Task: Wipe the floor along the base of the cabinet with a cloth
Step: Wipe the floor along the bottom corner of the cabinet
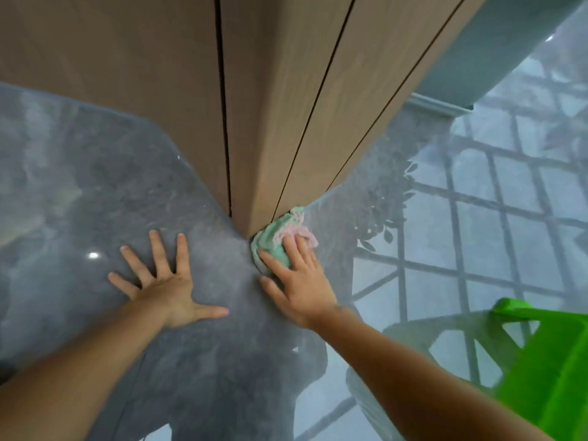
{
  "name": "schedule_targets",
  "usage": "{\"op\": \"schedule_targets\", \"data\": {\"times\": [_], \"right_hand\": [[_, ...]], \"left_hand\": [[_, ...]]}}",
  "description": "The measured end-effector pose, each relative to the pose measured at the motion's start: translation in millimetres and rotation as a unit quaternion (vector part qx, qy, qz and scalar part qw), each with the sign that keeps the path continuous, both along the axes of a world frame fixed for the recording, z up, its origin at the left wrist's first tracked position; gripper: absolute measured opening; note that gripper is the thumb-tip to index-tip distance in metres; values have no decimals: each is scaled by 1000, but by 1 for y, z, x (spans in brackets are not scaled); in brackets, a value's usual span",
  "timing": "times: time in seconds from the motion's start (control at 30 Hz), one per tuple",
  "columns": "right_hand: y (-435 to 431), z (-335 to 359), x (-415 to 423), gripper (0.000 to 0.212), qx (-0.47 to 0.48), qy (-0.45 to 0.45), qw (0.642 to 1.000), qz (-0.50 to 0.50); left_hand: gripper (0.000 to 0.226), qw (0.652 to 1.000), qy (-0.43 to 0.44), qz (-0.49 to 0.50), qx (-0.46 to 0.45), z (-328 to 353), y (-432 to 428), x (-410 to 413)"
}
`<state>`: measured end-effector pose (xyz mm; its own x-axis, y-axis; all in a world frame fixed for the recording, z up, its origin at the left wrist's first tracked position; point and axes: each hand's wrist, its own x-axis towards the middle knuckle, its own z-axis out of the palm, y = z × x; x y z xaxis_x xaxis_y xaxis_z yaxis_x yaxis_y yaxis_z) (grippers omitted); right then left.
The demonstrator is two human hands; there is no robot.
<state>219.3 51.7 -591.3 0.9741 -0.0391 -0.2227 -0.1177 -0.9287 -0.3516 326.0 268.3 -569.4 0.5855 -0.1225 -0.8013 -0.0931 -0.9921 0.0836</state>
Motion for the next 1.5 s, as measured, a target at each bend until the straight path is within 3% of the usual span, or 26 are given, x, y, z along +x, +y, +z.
{"op": "schedule_targets", "data": {"times": [0.07,0.13,0.2,0.27,0.33,0.43,0.53,0.67,0.73,0.8,0.87,0.93,1.03,1.13,1.23,1.33,1.4,1.5], "right_hand": [[-48,-5,0,52,-58,-16,996,60],[-105,-5,13,54,-98,24,993,-68],[-149,6,21,59,-90,101,961,-241],[-158,19,28,63,-90,144,946,-277],[-130,25,33,68,-67,145,962,-221],[-37,13,20,78,-12,94,995,-39],[37,1,-6,75,11,71,989,127],[-5,-5,7,60,-57,18,970,237],[-60,-4,24,59,-117,24,977,175],[-123,1,36,62,-166,93,982,5],[-169,12,45,65,-129,171,960,-178],[-176,19,50,69,-109,203,945,-231],[-122,14,44,78,-100,185,965,-156],[-33,1,14,82,-67,120,990,31],[16,-10,-11,71,-53,79,981,167],[-10,-6,0,63,-86,51,964,246],[-48,0,15,61,-133,61,962,232],[-102,13,34,60,-139,117,980,84]], "left_hand": [[161,1000,10,-7,13,3,1,-1],[160,999,19,-13,29,3,2,-1],[160,999,27,-12,32,4,1,1],[161,999,26,-16,28,3,1,0],[162,999,31,-20,32,1,2,-1],[162,998,43,-17,40,2,1,-1],[160,999,31,-23,36,2,2,0],[160,999,18,-30,29,-2,4,0],[159,999,18,-31,31,-1,3,1],[160,999,18,-29,25,0,3,0],[161,999,20,-31,23,0,3,-1],[161,999,22,-30,25,2,3,-2],[160,999,24,-32,20,3,1,-3],[162,999,32,-38,18,6,1,-3],[163,999,31,-37,17,7,-1,-1],[161,999,20,-38,19,6,-2,-2],[160,999,19,-36,22,5,-2,-2],[159,999,16,-31,20,4,0,-3]]}}
